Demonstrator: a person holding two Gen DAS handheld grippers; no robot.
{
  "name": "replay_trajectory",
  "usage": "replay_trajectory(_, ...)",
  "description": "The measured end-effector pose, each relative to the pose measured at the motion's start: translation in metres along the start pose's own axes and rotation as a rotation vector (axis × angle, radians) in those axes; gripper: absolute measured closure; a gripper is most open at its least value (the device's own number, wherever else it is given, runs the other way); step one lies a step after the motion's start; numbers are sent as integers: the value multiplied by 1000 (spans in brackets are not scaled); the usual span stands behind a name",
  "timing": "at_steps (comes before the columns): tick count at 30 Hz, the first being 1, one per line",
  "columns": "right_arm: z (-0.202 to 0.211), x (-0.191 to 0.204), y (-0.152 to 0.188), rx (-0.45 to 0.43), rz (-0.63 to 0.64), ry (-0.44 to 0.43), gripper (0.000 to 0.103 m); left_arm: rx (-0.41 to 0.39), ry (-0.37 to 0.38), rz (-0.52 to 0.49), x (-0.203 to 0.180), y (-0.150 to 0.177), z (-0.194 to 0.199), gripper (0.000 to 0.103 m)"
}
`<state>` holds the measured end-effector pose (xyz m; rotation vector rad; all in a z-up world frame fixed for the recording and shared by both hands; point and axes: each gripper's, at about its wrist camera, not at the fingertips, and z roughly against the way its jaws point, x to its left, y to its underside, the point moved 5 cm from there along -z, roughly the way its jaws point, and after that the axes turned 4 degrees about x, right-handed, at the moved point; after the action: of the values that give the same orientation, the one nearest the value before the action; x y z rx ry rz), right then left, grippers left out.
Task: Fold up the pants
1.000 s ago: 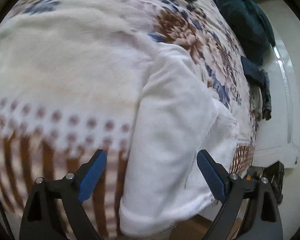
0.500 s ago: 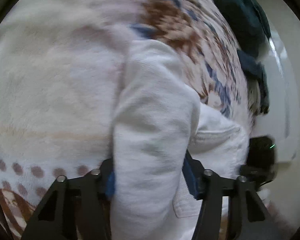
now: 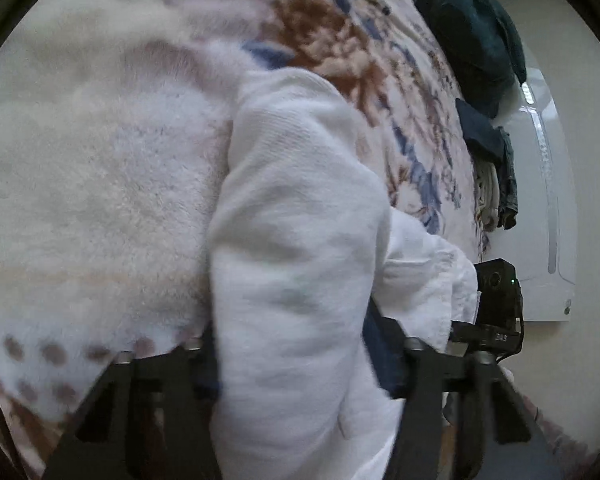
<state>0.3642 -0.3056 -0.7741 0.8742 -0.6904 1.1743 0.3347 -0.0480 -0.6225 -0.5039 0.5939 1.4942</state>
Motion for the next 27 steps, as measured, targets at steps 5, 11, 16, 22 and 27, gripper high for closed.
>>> replay_trajectory(5, 5, 21, 7, -34, 5, 29, 68, -2, -15, -16, -16, 9, 26, 65)
replay_trajectory(11, 18, 75, 0, -58, -6, 4, 70, -28, -17, -17, -46, -15, 73, 65)
replay_trajectory(16, 30, 139, -37, -69, 22, 9, 70, -57, 5, -27, -68, -75, 117, 65)
replay_trajectory(22, 55, 207, -126, -109, 47, 25, 70, -95, 14, -44, -81, -201, 173, 65)
replay_trajectory(27, 40, 266, -243, -136, 88, -9, 70, -145, -21, -63, -80, -327, 210, 65)
